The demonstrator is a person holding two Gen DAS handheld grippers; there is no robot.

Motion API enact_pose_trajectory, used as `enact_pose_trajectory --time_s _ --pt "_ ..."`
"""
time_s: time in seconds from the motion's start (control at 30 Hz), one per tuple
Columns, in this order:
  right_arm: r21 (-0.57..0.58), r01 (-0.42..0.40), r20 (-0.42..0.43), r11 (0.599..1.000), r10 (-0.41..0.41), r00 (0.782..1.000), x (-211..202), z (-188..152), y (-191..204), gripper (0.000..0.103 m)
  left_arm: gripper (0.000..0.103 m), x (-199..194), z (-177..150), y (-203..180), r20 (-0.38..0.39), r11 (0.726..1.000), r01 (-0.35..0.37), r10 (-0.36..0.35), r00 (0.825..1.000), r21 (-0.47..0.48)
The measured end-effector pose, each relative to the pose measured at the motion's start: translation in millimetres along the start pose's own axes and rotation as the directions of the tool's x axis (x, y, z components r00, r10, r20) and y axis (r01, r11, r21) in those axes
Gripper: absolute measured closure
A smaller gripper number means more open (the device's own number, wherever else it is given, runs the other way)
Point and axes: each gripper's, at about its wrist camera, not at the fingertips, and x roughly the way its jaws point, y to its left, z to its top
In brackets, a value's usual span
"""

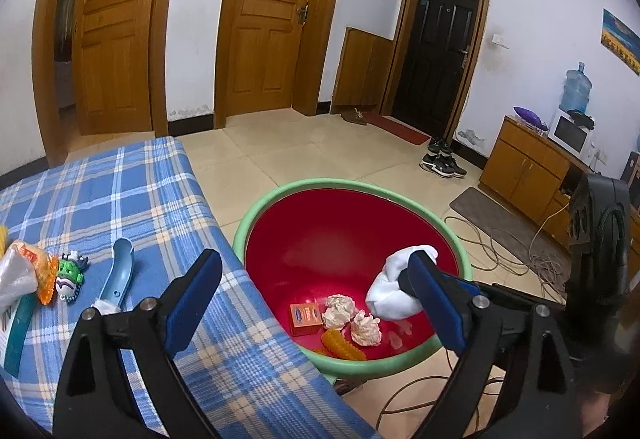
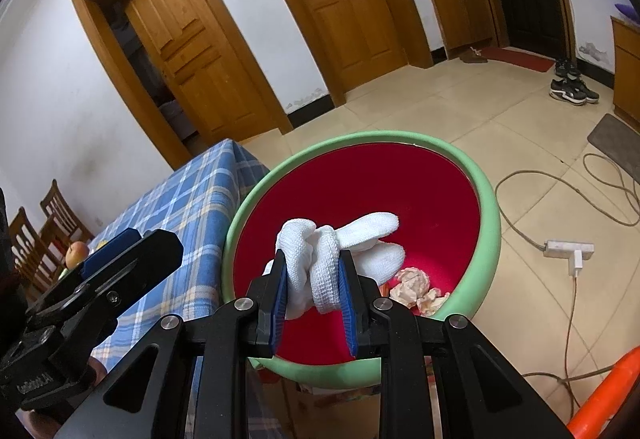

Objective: Collect trash
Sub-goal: 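Open the left tool over the bin while the right tool releases the glove, then move both tools back over the table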

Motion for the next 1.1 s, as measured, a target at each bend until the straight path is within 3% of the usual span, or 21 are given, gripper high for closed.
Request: enact_pose_trajectory --time_s 0.17,0.27,0.3,0.9,1.1 --pt "0.006 0.031 -0.002 0.999 -0.031 1.0 1.7 0.6 -0.3 0.072 0.01 2.1 0.5 6.0 -0.013 1.0 0.002 -0.002 1.0 -0.029" --pt "0.005 0.095 -0.007 0.995 -0.095 0.995 4.4 1.6 0.5 0.02 0.01 3.5 -0.3 8.2 -0.019 0.999 0.002 -0.003 1.0 -0.041" --pt "-0.003 0.125 0.006 0.992 -0.125 0.992 2.8 1.8 1.1 0.02 0.01 2.9 -0.8 7.6 -0.02 0.999 -0.001 0.0 1.0 -0.043" --pt "-0.001 0.096 0.007 0.995 -0.096 0.995 -1.6 3.0 -1.7 0.02 0.01 3.6 -1.9 9.1 -0.025 0.998 0.007 -0.008 1.0 -0.06" --pt "-0.013 0.091 0.015 0.996 -0.091 0.996 -4.5 3.4 3.4 0.02 0.01 -3.0 -1.9 8.8 0.006 0.998 -0.001 0.001 1.0 -0.061"
